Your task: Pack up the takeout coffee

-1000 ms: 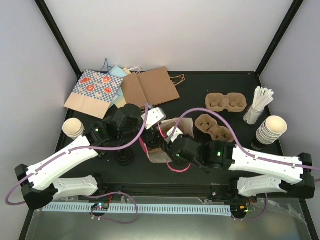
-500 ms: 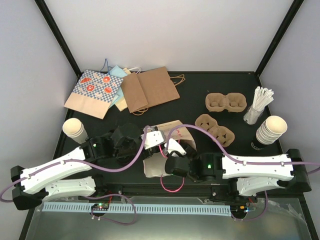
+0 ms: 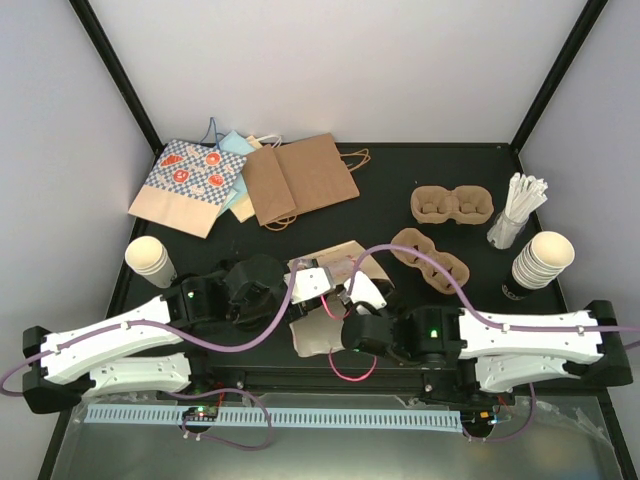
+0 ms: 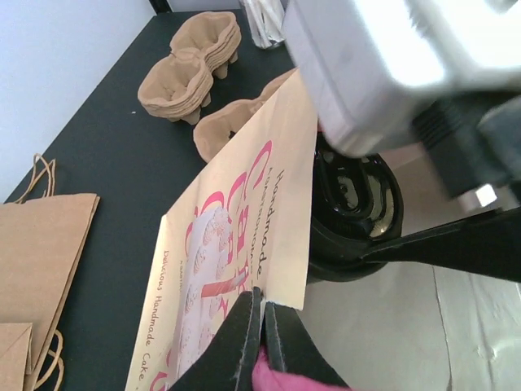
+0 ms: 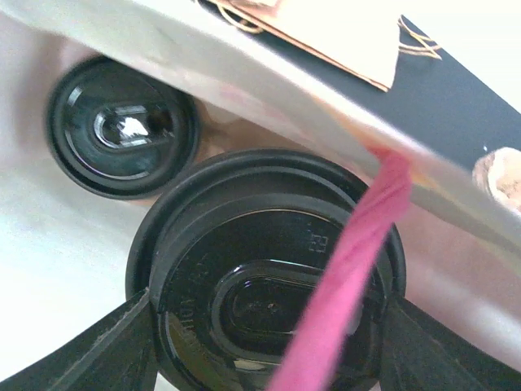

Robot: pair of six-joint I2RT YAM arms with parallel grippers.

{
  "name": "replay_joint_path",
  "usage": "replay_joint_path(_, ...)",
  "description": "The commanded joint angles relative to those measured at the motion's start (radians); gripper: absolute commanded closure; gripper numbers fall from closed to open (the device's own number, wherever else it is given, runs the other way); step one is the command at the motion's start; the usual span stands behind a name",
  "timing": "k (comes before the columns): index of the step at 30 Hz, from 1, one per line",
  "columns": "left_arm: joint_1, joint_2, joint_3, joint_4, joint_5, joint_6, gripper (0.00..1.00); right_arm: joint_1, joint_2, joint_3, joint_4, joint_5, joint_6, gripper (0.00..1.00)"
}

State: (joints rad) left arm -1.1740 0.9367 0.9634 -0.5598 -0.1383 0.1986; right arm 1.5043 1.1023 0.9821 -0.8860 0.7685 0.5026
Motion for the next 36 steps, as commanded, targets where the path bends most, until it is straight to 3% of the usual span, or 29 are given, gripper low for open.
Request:
replay_joint_path(1,-0.017,-0.018,-0.006,0.029,-0.011,-0.023,0.99,0.007,0.080,0.019,-0.101,0.112,0.115,0.45)
replay_joint_path(9,-0.030,-0.019,-0.013,0.061,0.020,-0.085,0.98,0.008,0.142,-0.014,-0.008,0.183,0.150,0.45)
replay_joint_path(17,-0.029,-0.013,0.000,0.104,-0.014,-0.235,0.98,0.004,0.062,-0.142,0.294,0.170,0.030,0.45)
replay_joint_path(25,-0.028,-0.030,-0.009,0.124,0.011,-0.265,0.98,-0.023,0.079,-0.185,0.302,0.197,0.073,0.50)
replay_joint_path(36,-0.028,-0.012,-0.001,0.180,-0.002,-0.325,0.99,-0.046,0.147,-0.165,0.343,0.094,0.016,0.50)
